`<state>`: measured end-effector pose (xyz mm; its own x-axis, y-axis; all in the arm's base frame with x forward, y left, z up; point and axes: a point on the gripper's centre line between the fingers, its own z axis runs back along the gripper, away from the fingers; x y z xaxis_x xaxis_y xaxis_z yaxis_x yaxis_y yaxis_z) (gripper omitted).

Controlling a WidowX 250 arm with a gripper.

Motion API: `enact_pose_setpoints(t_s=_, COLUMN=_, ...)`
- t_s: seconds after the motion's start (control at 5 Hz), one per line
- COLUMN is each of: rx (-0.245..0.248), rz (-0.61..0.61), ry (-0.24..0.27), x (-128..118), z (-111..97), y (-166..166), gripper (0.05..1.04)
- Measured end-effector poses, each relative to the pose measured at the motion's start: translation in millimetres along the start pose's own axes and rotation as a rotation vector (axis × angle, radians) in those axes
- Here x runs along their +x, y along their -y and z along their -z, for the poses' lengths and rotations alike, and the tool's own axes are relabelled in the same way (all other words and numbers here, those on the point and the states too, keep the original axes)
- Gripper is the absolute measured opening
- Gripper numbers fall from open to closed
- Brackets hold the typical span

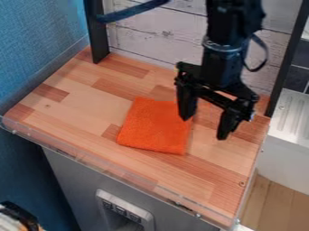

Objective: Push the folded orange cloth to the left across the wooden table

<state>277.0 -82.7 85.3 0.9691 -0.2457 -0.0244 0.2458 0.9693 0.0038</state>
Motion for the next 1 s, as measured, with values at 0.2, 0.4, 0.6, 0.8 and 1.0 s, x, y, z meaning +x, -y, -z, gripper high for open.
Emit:
enact_pose_setpoints(t_s=0.2, rx=0.006, rz=0.105, ry=0.025, x=17, z=3, y=8, gripper=0.999)
enact_pose_setpoints(t_s=0.4, rx=0.011, rz=0.193, ry=0.041, x=31, z=6, y=11, gripper=0.997)
enact_pose_setpoints(t_s=0.6, rx=0.014, rz=0.271, ry=0.056, x=43, z=5, y=12, gripper=0.995)
enact_pose_setpoints(t_s=0.8, rx=0.007, rz=0.338, ry=0.051, x=50, z=4, y=14, gripper=0.998)
enact_pose_setpoints(t_s=1.0, rx=-0.002, rz=0.387, ry=0.047, x=54, z=3, y=14, gripper=0.998)
